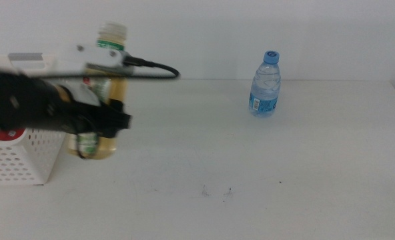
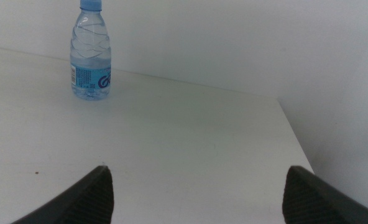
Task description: Use arms to grab the bottles and put them into the dustbin to the left of the table.
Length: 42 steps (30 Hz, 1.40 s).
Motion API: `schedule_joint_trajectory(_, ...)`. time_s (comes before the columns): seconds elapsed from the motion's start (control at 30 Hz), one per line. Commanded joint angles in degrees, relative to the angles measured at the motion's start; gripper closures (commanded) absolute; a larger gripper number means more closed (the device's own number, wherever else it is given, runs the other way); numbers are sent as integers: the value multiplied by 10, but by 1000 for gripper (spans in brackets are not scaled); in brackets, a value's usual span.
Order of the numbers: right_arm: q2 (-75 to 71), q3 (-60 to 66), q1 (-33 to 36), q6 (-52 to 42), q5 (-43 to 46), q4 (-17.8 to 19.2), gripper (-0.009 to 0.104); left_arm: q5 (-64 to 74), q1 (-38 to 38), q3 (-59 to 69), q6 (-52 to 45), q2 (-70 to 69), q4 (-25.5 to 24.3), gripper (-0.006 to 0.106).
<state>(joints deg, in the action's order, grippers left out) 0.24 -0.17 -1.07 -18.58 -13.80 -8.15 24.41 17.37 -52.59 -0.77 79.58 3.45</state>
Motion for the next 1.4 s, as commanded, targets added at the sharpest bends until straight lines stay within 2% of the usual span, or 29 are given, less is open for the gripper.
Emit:
schedule_joint_trajectory(0.0, -2, 2, -4, -3, 6, 3, 15, 88, -26, -56, -39, -15, 15, 77)
schedule_joint_trajectory(0.2, -2, 2, -4, -3, 6, 3, 15, 235, -120, -168, -156, -12, 92, 77)
schedule_joint_trajectory(0.47, -2, 2, -4, -3, 6, 3, 15, 382, -238, -308, -190, 67, 94, 77)
schedule_joint_trajectory(0.67, -2, 2, -4, -3, 6, 3, 15, 446, -301, -386, -203, 144, 73, 77)
schedule_joint_trajectory(0.93, -2, 2, -4, -3, 6, 3, 15, 456, -350, -421, -234, 217, 57, 77)
schedule_joint_trajectory(1.03, -2, 2, -4, -3, 6, 3, 15, 456, -353, -421, -238, 241, 43, 77)
schedule_joint_trajectory(1.37, -2, 2, -4, -3, 6, 3, 15, 439, -354, -421, -254, 295, 45, 77)
